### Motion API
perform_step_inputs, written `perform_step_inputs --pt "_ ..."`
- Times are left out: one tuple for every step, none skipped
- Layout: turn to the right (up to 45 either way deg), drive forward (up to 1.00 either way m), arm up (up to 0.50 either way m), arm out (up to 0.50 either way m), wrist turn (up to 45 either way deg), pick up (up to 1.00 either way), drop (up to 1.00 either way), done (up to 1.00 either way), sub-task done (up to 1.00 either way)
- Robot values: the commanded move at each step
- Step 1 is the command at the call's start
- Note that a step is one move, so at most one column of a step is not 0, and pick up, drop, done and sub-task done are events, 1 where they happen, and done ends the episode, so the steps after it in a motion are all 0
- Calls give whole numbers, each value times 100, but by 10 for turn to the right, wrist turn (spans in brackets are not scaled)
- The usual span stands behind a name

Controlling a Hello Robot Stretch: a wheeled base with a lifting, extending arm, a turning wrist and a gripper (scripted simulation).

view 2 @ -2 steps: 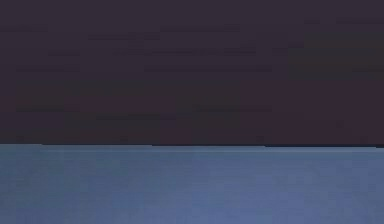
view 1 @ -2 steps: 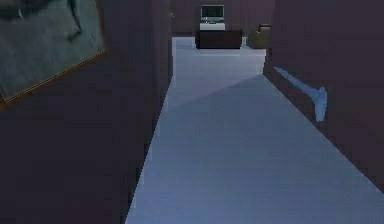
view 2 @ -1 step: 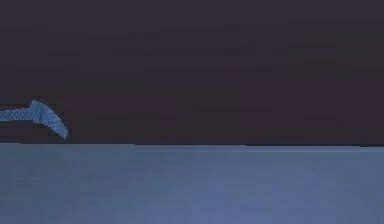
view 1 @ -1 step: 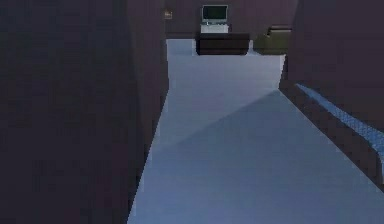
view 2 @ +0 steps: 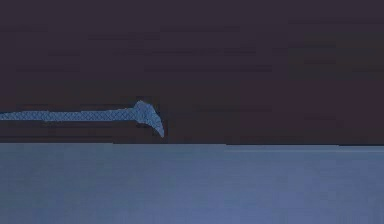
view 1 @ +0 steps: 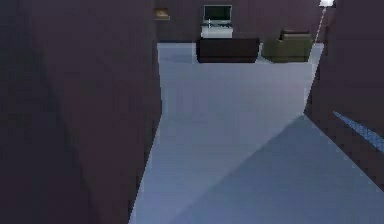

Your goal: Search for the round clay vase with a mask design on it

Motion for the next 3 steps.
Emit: perform_step_inputs --pt "0 100 0 0 0 0 0 0 0" --pt "30 0 0 0 0 0 0 0 0" --pt "0 100 0 0 0 0 0 0 0"
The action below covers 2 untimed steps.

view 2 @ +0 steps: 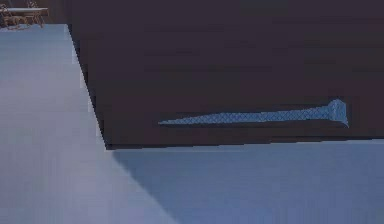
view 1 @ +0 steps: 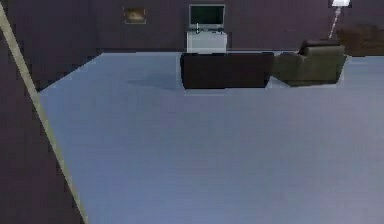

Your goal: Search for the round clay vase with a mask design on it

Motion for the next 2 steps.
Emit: perform_step_inputs --pt "0 100 0 0 0 0 0 0 0" --pt "-450 0 0 0 0 0 0 0 0"
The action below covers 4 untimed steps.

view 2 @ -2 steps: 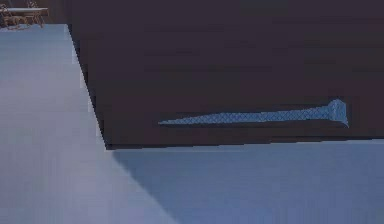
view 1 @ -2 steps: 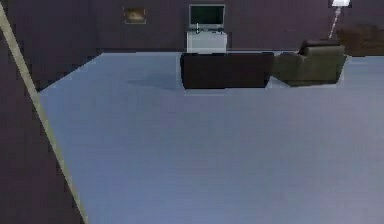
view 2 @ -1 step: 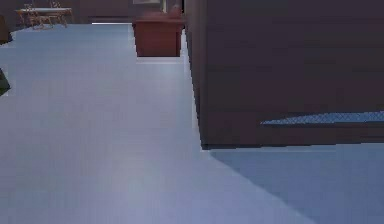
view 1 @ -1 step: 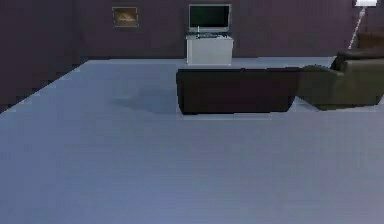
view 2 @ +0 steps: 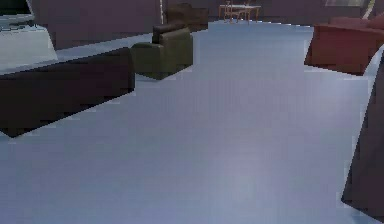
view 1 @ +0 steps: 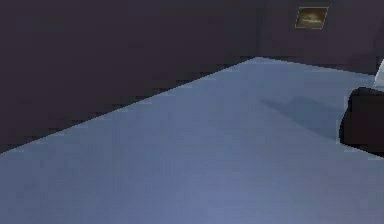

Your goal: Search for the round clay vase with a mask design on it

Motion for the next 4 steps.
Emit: perform_step_inputs --pt "-180 0 0 0 0 0 0 0 0" --pt "0 75 0 0 0 0 0 0 0" --pt "-450 0 0 0 0 0 0 0 0" --pt "-150 0 0 0 0 0 0 0 0"
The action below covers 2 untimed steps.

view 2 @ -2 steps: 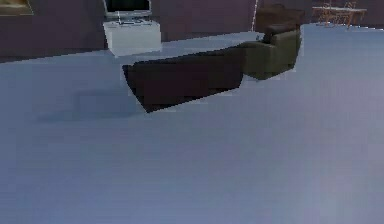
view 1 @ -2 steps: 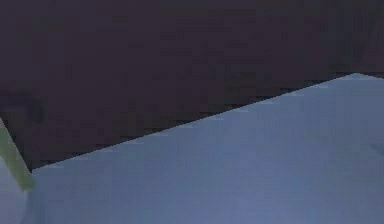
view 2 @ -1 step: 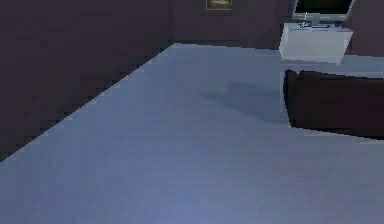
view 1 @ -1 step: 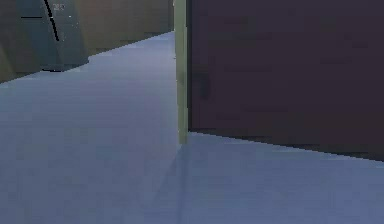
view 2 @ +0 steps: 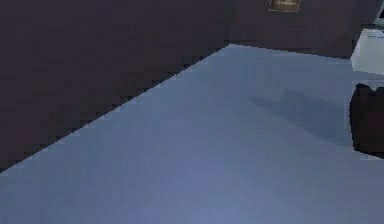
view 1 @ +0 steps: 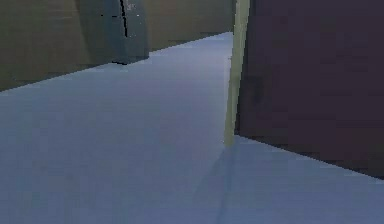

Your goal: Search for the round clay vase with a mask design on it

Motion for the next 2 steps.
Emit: perform_step_inputs --pt "0 60 0 0 0 0 0 0 0" --pt "-420 0 0 0 0 0 0 0 0"
